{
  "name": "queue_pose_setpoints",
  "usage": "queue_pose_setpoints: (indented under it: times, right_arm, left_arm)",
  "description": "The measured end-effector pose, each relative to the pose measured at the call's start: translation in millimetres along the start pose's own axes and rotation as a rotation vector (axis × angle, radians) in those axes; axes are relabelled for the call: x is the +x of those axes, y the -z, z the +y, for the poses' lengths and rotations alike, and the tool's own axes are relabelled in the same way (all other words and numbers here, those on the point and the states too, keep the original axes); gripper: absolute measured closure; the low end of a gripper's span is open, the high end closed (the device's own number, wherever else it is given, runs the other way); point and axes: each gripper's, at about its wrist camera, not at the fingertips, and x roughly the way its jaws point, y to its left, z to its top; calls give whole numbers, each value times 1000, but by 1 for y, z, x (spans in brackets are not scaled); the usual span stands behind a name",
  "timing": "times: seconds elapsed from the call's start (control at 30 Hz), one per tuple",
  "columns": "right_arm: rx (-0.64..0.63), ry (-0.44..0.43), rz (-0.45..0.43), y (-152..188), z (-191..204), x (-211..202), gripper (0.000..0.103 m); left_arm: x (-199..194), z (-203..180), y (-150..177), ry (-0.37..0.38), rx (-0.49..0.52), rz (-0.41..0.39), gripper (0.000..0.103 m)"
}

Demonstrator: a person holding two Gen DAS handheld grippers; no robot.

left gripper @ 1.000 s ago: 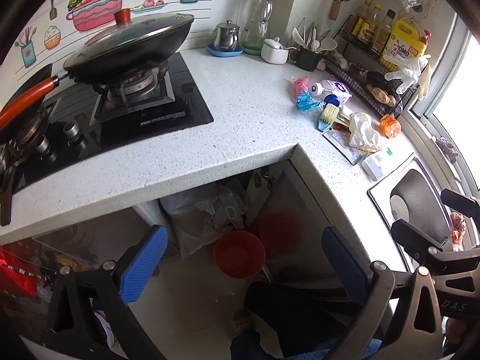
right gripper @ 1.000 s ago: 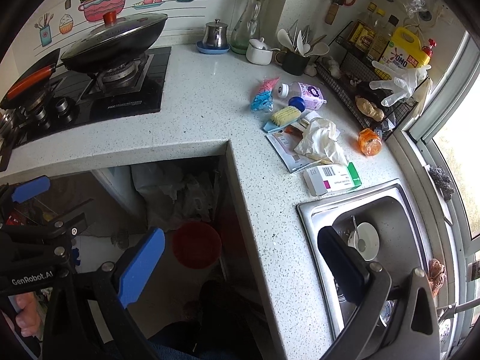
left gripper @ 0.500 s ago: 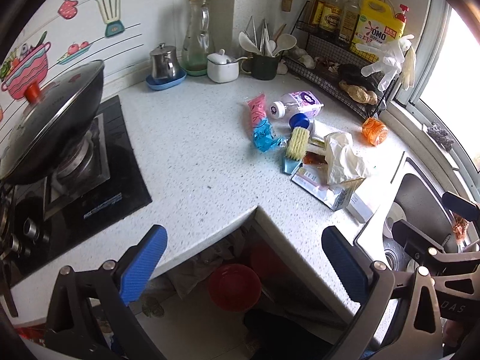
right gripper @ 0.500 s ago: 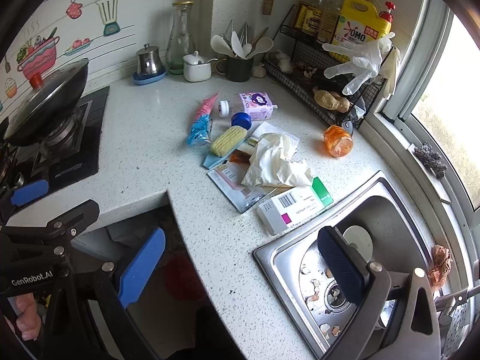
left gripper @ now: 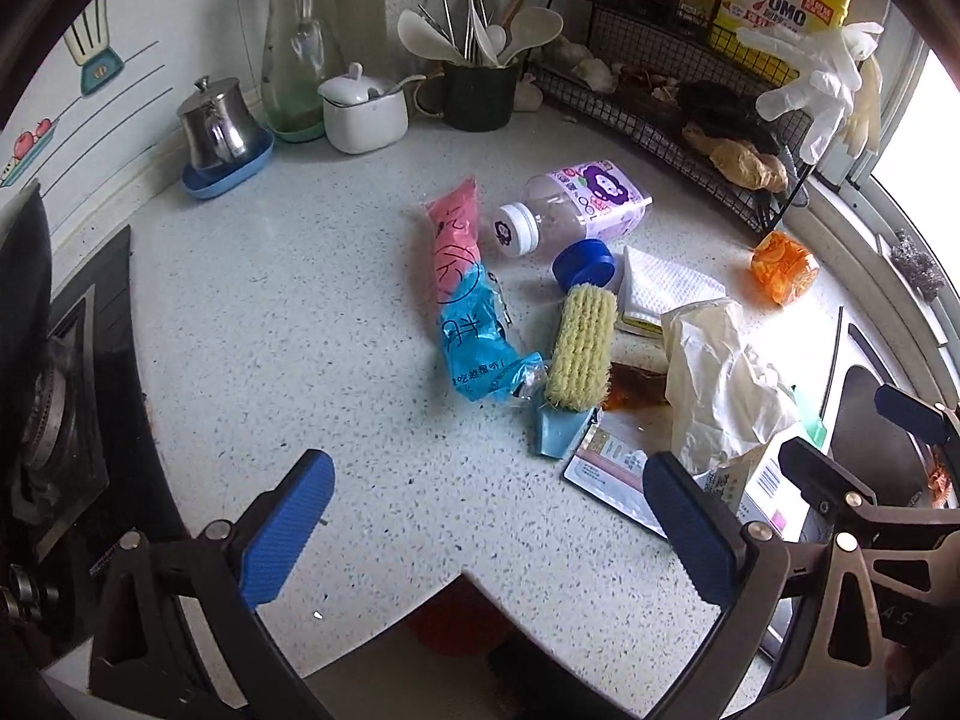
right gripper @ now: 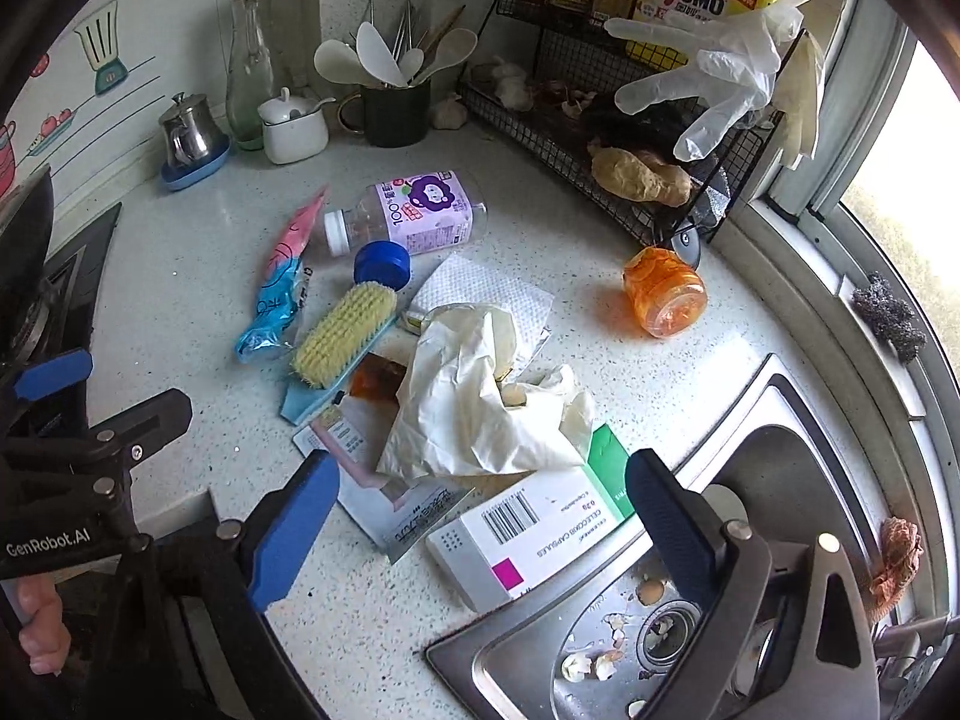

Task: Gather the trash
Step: 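Move both tools toward the cluttered items beside the sink, then grasp the pink-and-blue plastic bag with the left gripper while the right gripper grasps the crumpled white glove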

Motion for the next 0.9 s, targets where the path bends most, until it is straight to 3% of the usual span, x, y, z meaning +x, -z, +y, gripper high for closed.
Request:
queue_pose_setpoints:
  times: [0.23,0.33,0.4,0.5,0.57,0.6,0.9]
  right_arm:
    - [-10,-32,74,-15,-11,54,9]
    - [-25,-76,124,-18,-9,73,27]
    - [-45,-85,150,-18,-7,81,32]
    - [-51,-109,182,-16,-6,85,58]
    - [-57,-99,179,-15,-5,80,85]
    - [-58,-95,171,-15,-4,77,90]
    - [2,-136,66,-37,-13,21,95]
  left_arm:
    - [41,-9,-15,-18,18,53,1]
    - [49,-10,-17,-17,21,70,1]
    - [54,-10,-18,-23,24,78,1]
    - [58,-7,-19,-26,22,88,1]
    - [55,-6,-21,-23,20,83,1]
    - [53,-5,-23,-23,22,77,1]
    - [25,-4,-58,11,49,10,1]
